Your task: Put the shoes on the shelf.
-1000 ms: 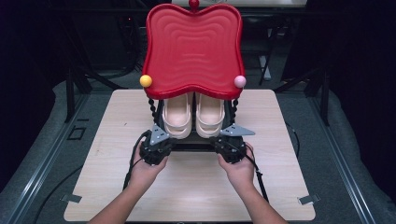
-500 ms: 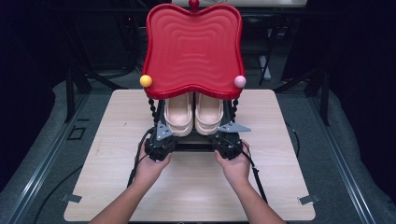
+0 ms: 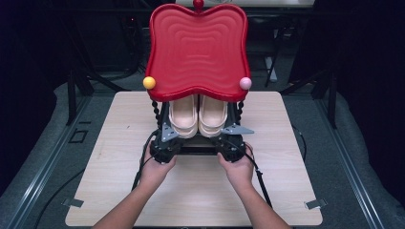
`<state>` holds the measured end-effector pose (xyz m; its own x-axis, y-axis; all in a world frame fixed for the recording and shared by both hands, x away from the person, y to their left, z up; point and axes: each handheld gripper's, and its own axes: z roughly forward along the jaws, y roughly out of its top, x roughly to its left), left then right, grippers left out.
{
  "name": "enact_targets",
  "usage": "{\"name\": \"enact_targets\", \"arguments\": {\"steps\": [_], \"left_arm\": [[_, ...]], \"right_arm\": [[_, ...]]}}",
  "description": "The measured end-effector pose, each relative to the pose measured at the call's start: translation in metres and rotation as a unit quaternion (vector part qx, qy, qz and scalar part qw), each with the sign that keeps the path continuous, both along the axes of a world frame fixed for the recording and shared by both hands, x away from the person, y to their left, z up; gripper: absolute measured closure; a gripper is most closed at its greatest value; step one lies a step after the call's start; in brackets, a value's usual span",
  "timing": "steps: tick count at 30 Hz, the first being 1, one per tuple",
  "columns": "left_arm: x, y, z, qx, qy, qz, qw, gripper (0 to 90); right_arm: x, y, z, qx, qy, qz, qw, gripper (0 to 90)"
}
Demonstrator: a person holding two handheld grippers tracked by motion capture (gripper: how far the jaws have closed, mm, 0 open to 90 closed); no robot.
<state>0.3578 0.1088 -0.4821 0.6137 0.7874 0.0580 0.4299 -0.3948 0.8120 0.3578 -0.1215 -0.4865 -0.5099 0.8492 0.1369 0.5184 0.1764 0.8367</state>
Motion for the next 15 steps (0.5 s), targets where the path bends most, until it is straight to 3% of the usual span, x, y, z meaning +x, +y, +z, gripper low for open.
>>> {"name": "enact_targets", "arguments": {"steps": [15], "left_arm": [[-0.0047,0.0073,0.0026,-0.01,-0.009,0.001,0.9999,90.0]], "right_arm": [[-0.0077,-0.0014,0.0027,-0.007,-0.014,0.005,0.9999,90.0]]}}
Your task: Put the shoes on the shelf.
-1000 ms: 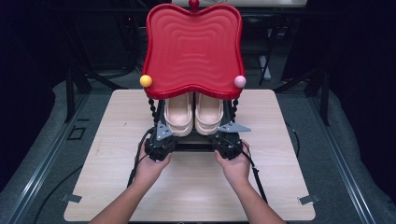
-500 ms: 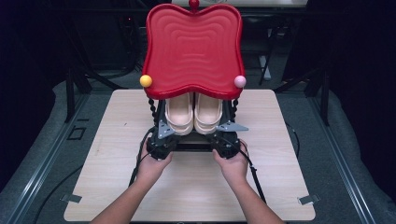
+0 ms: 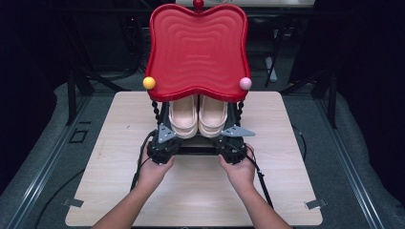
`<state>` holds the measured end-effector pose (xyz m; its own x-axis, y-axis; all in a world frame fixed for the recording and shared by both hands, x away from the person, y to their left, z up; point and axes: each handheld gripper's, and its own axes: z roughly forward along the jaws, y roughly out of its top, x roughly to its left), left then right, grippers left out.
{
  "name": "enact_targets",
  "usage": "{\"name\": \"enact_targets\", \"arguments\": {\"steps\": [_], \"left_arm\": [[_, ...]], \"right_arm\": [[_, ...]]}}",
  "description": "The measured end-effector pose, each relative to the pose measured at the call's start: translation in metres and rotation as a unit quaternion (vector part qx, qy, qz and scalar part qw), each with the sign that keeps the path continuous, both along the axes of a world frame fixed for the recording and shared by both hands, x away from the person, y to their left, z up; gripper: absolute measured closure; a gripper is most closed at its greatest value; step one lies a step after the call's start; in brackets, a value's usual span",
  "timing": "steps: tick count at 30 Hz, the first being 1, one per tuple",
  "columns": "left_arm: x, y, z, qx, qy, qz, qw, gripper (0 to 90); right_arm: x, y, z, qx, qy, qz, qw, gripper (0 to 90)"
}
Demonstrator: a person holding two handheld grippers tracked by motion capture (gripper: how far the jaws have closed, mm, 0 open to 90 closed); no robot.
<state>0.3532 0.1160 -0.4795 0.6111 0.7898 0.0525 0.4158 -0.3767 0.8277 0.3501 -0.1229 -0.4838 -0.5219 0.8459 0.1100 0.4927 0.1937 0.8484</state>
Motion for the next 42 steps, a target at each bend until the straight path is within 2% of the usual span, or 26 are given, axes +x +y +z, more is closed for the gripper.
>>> {"name": "enact_targets", "arguments": {"steps": [15,27,31,33,39,40,42], "left_arm": [[-0.021,0.013,0.001,-0.006,-0.013,-0.008,0.9999,89.9],[-0.036,0.032,0.012,-0.017,-0.022,-0.005,0.9996,87.6],[-0.047,0.044,0.015,-0.035,-0.026,-0.004,0.999,80.9],[-0.052,0.05,0.015,-0.042,-0.026,-0.003,0.9988,77.3],[-0.063,0.072,0.008,-0.08,-0.021,0.009,0.9965,54.8],[-0.063,0.076,0.008,-0.08,-0.021,0.011,0.9965,50.2],[-0.065,0.082,0.005,-0.087,-0.018,0.015,0.9959,45.0]], "right_arm": [[-0.017,-0.014,0.0,0.003,-0.009,0.008,0.9999,90.0],[-0.038,-0.025,0.011,-0.001,-0.024,0.017,0.9996,85.9],[-0.047,-0.03,0.013,-0.007,-0.032,0.017,0.9993,79.3],[-0.052,-0.035,0.013,-0.013,-0.04,0.015,0.999,72.5],[-0.06,-0.051,0.009,-0.001,-0.038,0.006,0.9993,49.7],[-0.062,-0.055,0.007,0.006,-0.045,0.0,0.999,44.5],[-0.064,-0.06,0.005,0.007,-0.053,-0.005,0.9986,41.1]]}}
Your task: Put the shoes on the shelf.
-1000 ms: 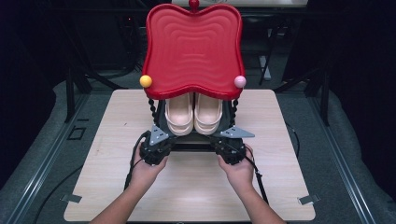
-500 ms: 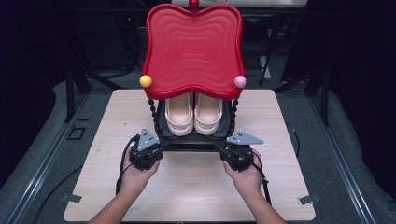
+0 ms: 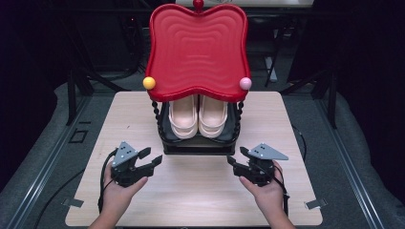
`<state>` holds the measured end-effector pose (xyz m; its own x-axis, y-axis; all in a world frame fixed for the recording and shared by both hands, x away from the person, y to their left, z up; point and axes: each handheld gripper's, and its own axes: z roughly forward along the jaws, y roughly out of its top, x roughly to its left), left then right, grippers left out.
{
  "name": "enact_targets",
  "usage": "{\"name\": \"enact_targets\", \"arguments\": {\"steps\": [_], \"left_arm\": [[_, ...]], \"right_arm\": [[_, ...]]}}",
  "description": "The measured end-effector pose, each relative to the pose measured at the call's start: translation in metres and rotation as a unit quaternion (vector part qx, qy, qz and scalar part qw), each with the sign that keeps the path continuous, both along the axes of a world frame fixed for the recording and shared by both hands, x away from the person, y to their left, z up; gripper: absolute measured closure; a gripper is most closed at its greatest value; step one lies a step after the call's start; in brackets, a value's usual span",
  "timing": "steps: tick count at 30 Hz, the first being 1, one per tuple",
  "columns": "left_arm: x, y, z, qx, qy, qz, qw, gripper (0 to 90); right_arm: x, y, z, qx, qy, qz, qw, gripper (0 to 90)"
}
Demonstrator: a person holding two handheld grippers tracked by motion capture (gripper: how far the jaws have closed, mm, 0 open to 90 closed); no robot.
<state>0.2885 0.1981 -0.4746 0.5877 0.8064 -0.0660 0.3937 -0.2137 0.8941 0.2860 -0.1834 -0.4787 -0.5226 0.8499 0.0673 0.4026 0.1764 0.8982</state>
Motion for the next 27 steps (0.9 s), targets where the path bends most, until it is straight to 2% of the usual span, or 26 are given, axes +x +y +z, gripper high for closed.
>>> {"name": "enact_targets", "arguments": {"steps": [2,5,7,9,10,11,16,17,19,23,25,27], "left_arm": [[-0.001,0.007,-0.005,0.001,0.005,0.002,1.0,40.4],[-0.002,0.015,-0.013,0.011,0.027,-0.001,0.9996,39.8],[-0.004,0.019,-0.019,0.023,0.02,0.003,0.9995,39.7],[-0.004,0.024,-0.024,0.031,0.023,0.005,0.9992,39.7],[-0.004,0.027,-0.027,0.034,0.03,0.006,0.999,39.7],[-0.004,0.029,-0.03,0.034,0.037,0.008,0.9987,39.4],[-0.008,0.034,-0.041,0.049,0.038,0.015,0.998,37.8],[-0.009,0.035,-0.044,0.05,0.042,0.016,0.9977,37.5],[-0.011,0.036,-0.05,0.048,0.048,0.013,0.9976,36.7],[-0.012,0.038,-0.067,0.059,0.058,0.011,0.9965,34.0],[-0.012,0.04,-0.073,0.059,0.071,0.016,0.9956,33.7],[-0.013,0.042,-0.078,0.061,0.075,0.022,0.995,33.7]], "right_arm": [[-0.001,-0.006,-0.004,0.008,-0.004,0.002,1.0,38.1],[-0.003,-0.014,-0.009,0.004,0.004,0.001,1.0,36.0],[-0.004,-0.02,-0.014,-0.006,0.01,-0.005,0.9999,34.2],[-0.005,-0.023,-0.018,-0.012,-0.006,-0.013,0.9998,34.4],[-0.006,-0.026,-0.02,-0.008,-0.017,-0.012,0.9998,34.4],[-0.006,-0.027,-0.022,-0.004,-0.018,-0.013,0.9997,34.4],[-0.007,-0.029,-0.031,-0.013,0.014,-0.015,0.9997,32.7],[-0.007,-0.029,-0.033,-0.009,0.013,-0.016,0.9997,31.5],[-0.008,-0.03,-0.038,-0.017,0.023,-0.015,0.9995,29.1],[-0.009,-0.028,-0.051,-0.046,0.035,-0.011,0.9983,26.1],[-0.009,-0.026,-0.056,-0.057,0.035,-0.01,0.9977,25.5],[-0.01,-0.024,-0.06,-0.067,0.038,-0.009,0.997,25.5]]}}
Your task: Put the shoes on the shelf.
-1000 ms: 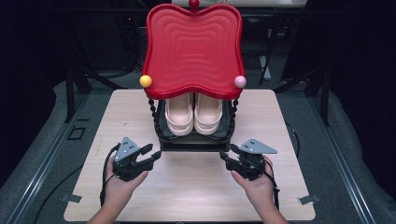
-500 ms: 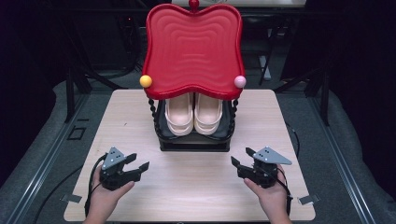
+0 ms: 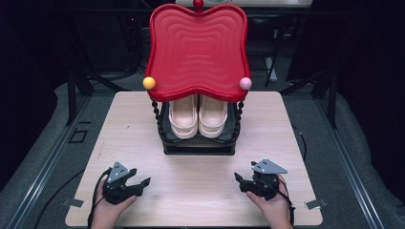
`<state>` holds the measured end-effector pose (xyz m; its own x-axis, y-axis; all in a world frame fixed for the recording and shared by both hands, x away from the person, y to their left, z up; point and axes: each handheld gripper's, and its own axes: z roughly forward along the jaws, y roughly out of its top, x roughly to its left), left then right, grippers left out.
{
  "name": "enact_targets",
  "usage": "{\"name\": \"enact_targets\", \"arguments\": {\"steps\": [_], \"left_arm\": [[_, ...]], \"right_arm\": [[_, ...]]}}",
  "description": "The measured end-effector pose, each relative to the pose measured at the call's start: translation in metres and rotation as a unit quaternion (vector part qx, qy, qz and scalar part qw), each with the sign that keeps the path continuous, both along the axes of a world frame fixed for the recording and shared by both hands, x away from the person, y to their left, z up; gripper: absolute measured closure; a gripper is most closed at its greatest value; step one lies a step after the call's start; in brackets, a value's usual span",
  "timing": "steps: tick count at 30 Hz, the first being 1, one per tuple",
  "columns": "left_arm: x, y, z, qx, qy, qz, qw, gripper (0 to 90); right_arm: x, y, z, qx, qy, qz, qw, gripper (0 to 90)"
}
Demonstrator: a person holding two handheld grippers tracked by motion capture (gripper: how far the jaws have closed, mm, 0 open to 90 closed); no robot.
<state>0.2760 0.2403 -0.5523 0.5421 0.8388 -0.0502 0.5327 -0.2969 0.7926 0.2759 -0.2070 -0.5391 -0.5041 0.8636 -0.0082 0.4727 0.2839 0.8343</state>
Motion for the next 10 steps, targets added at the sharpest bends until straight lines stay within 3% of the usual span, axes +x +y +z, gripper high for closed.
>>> {"name": "enact_targets", "arguments": {"steps": [3,10], "left_arm": [[-0.0008,0.0024,-0.004,-0.006,0.006,0.006,0.9999,33.7],[-0.0003,0.002,-0.0066,-0.019,0.025,0.001,0.9995,33.2]], "right_arm": [[-0.0014,0.0027,-0.0053,-0.018,0.007,0.006,0.9998,25.5],[-0.0013,0.0054,-0.0108,-0.006,0.022,0.005,0.9997,25.5]]}}
